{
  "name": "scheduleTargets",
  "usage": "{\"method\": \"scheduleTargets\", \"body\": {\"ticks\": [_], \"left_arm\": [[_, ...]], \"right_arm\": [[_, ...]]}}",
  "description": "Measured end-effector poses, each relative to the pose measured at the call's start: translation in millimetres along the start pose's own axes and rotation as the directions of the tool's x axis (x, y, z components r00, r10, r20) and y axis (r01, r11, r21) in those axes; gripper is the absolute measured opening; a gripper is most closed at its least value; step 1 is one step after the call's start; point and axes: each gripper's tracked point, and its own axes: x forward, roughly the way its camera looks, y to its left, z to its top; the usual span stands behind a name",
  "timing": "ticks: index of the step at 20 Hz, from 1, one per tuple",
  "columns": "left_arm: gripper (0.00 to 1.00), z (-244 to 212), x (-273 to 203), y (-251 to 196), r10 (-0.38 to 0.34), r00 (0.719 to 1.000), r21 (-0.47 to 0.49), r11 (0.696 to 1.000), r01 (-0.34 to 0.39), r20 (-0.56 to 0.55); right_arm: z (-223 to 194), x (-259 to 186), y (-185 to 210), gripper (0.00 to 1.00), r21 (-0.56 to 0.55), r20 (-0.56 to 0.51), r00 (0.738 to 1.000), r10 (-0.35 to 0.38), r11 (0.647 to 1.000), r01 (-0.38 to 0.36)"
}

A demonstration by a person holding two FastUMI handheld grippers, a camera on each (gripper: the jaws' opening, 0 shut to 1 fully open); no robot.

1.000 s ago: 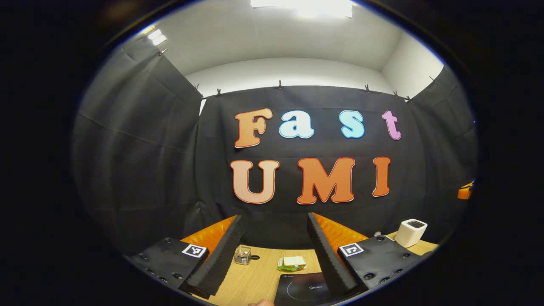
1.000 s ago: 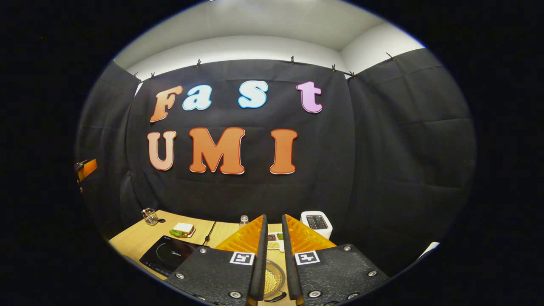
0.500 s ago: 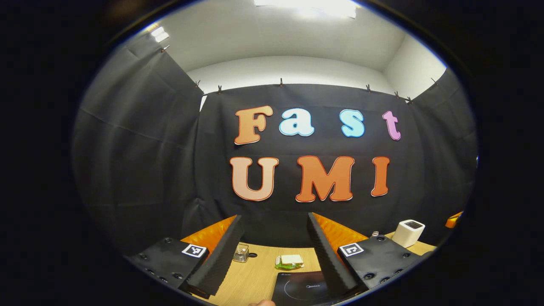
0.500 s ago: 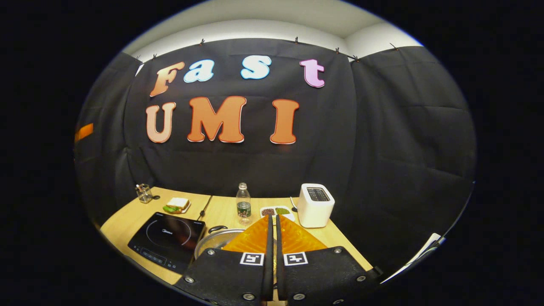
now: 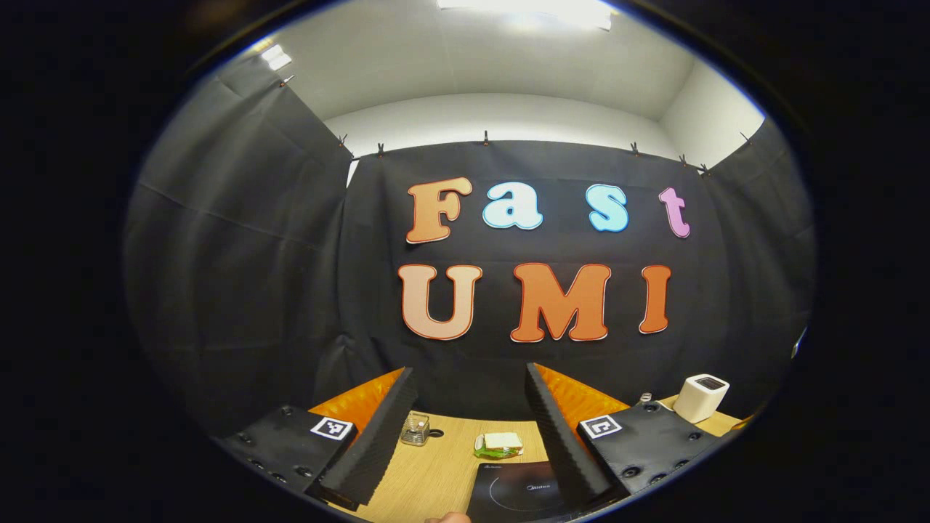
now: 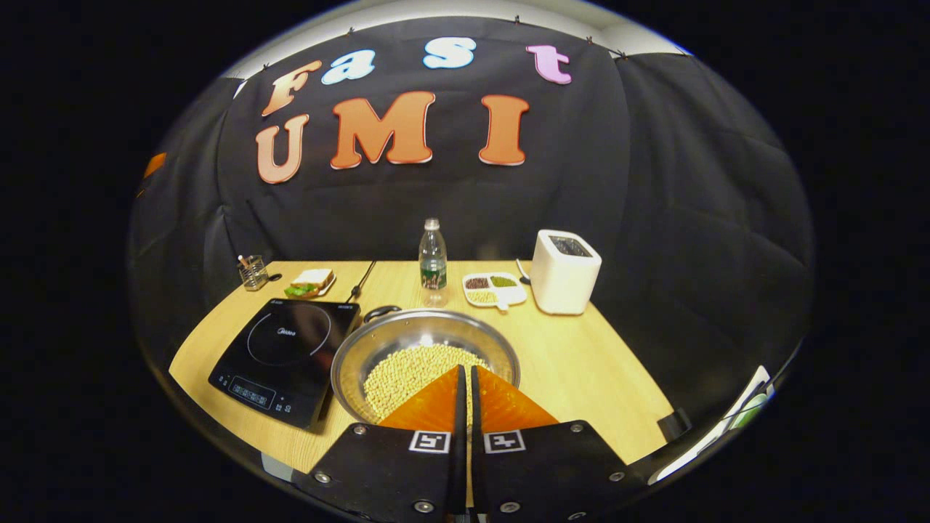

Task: First push the handle of the pot to place it horizontally, then grasp the pot with both hands and set it on the induction cooktop.

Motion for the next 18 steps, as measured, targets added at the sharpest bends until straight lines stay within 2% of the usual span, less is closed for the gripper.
{"method": "scheduleTargets", "body": {"ticks": [5, 10, 18], "left_arm": [[0.99, 3, -1, 2, 0.006, 1.000, 0.014, 1.000, -0.006, 0.005], [0.99, 3, -2, 2, -0.004, 1.000, 0.029, 1.000, 0.003, 0.009], [0.98, -1, -4, 2, -0.010, 1.000, 0.032, 0.999, 0.011, -0.010]], "right_arm": [[-48, 12, 5, 0.03, 0.025, -0.125, 0.992, 0.019, 1.000, -0.016], [-87, 19, 8, 0.03, 0.035, -0.227, 0.973, 0.034, 0.999, -0.027], [-117, 23, 9, 0.03, 0.042, -0.314, 0.948, 0.057, 0.998, -0.046]]}}
